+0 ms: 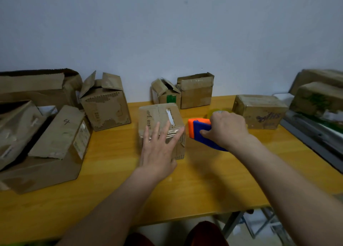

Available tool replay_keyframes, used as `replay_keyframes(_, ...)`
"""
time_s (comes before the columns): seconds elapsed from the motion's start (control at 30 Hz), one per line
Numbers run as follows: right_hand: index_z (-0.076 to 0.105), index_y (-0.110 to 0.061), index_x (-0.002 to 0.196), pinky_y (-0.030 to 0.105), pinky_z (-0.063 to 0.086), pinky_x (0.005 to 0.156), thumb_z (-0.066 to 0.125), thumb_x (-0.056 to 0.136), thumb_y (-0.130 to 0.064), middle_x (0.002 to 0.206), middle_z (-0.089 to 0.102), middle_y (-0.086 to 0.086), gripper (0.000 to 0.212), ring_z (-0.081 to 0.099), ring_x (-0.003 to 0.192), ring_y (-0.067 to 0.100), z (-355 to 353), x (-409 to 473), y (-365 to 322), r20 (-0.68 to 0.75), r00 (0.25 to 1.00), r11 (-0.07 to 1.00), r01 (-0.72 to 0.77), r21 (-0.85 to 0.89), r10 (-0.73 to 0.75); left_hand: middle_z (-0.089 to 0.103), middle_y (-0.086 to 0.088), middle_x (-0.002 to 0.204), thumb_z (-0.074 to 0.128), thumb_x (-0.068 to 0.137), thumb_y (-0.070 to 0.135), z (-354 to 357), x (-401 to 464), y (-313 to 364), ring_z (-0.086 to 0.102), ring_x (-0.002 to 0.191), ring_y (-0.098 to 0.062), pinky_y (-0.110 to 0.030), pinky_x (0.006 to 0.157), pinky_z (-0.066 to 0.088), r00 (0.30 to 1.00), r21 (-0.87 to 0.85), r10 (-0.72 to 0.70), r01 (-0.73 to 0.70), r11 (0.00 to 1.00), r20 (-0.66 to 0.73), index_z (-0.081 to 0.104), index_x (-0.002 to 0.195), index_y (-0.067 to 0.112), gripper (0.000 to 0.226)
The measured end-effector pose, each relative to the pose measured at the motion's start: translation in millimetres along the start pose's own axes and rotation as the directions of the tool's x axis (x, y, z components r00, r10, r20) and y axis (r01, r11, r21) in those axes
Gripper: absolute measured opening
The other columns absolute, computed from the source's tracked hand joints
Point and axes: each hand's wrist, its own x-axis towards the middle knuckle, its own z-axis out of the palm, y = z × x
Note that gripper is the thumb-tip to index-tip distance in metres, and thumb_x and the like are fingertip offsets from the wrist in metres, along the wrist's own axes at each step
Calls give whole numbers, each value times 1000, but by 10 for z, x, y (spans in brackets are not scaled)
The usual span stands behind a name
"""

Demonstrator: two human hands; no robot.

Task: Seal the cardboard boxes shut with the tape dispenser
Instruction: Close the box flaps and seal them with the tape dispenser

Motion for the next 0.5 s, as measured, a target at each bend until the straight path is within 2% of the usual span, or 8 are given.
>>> replay_keyframes(0.1, 54, -18, 85, 29, 45, 55, 62, 85, -48, 69, 51, 1, 31, 57, 71, 20, 10, -10, -128, -20, 1000, 999, -18, -49, 17, -3, -3, 162, 60, 79, 59, -36, 30, 27, -6, 147, -33, -55, 116, -11, 999, -22, -25, 25, 999, 26, -24, 144, 44, 108)
replay_keyframes(0.17, 61, -20, 89, 29, 41, 56, 59, 88, -41, 79, 62, 2, 21, 63, 79, 23, 71, -77, -108, -2, 999, 993, -40, -107, 40, -3, -2, 162, 60, 79, 59, -35, 7, 29, -5, 147, -33, -54, 116, -9, 999, -38, -20, 21, 999, 34, -23, 144, 44, 106)
replay_keyframes(0.23, 64, -20, 94, 28, 37, 56, 56, 90, -43, 91, 68, 1, 25, 66, 86, 22, 185, -161, -46, 17, 996, 990, -87, -114, 89, -7, -3, 162, 61, 79, 58, -36, -14, 26, -7, 147, -33, -55, 116, -10, 999, -34, -6, 8, 999, 37, -25, 144, 43, 108)
replay_keyframes(0.33, 59, -25, 85, 27, 31, 55, 51, 90, -51, 90, 68, -2, 28, 66, 84, 19, 398, -312, -53, 6, 991, 986, -136, -95, 137, -14, -4, 161, 63, 77, 57, -77, 32, -16, -15, 147, -29, -51, 117, -11, 998, -94, 5, 2, 996, 65, -24, 147, 32, 114)
replay_keyframes(0.43, 60, -24, 94, 28, 33, 59, 49, 91, -52, 95, 69, -3, 30, 66, 89, 18, 623, -472, -127, 33, 991, 989, -125, -76, 128, -19, -8, 160, 58, 81, 59, -116, 72, -70, -18, 146, -24, -38, 114, -16, 997, -233, -29, 44, 971, 67, -13, 152, 20, 107)
replay_keyframes(0.5, 61, -23, 99, 29, 37, 63, 48, 90, -55, 99, 69, -2, 35, 65, 93, 18, 723, -561, -160, 100, 987, 992, -120, -50, 125, -11, -6, 161, 44, 87, 65, -149, 77, -146, -9, 148, -21, -33, 110, -14, 998, -313, -41, 53, 948, 46, 3, 154, 20, 91)
